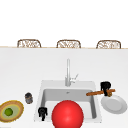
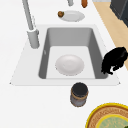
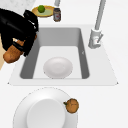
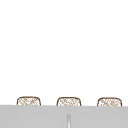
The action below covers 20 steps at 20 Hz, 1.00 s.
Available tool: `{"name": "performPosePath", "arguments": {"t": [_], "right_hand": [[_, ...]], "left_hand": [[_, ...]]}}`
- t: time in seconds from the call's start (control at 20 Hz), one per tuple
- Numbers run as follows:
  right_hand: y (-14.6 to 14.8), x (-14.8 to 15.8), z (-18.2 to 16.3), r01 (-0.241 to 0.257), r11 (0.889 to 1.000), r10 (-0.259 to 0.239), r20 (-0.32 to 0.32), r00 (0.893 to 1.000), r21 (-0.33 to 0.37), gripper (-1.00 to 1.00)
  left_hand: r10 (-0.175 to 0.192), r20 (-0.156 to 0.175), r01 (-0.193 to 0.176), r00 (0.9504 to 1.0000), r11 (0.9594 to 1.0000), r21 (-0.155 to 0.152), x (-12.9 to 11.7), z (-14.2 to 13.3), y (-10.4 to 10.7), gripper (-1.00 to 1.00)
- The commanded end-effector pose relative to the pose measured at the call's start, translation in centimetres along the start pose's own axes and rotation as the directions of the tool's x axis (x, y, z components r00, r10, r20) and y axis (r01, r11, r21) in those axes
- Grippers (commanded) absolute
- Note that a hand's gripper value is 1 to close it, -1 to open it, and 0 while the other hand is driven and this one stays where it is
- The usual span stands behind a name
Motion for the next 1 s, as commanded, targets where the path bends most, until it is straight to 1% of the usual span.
{"name": "performPosePath", "arguments": {"t": [0.0, 0.15, 0.45, 0.7, 0.8, 0.95], "right_hand": [[0.0, 1.9, 0.4, 0.039, 0.999, -0.040, -0.047, 0.998, -0.018, 1.00], [0.1, 3.6, 0.7, 0.031, 0.999, -0.031, -0.037, 0.999, -0.010, 1.00], [0.8, 8.2, 1.0, 0.006, 1.000, -0.006, -0.007, 1.000, -0.005, 1.00], [2.5, 12.2, -0.4, 0.021, 1.000, -0.021, 0.002, 1.000, -0.003, 1.00], [3.6, 13.7, -1.5, 0.024, 1.000, -0.024, -0.002, 1.000, 0.000, 1.00], [5.6, 15.4, -3.3, 0.046, 0.999, -0.046, -0.009, 0.999, 0.011, 1.00]], "left_hand": [[0.000, 0.000, 0.000, 1.0000, 1.0000, 0.000, 0.0, 0.0, 0.0, 0.00], [0.000, 0.000, 0.000, 1.0000, 1.0000, 0.000, 0.0, 0.0, 0.0, 0.00], [0.000, 0.000, 0.000, 1.0000, 1.0000, 0.000, 0.0, 0.0, 0.0, 0.00], [0.000, 0.000, 0.000, 1.0000, 1.0000, 0.000, 0.0, 0.0, 0.0, 0.00], [0.000, 0.000, 0.000, 1.0000, 1.0000, 0.000, 0.0, 0.0, 0.0, 0.00], [0.000, 0.000, 0.000, 1.0000, 1.0000, 0.000, 0.0, 0.0, 0.0, 0.00]]}}
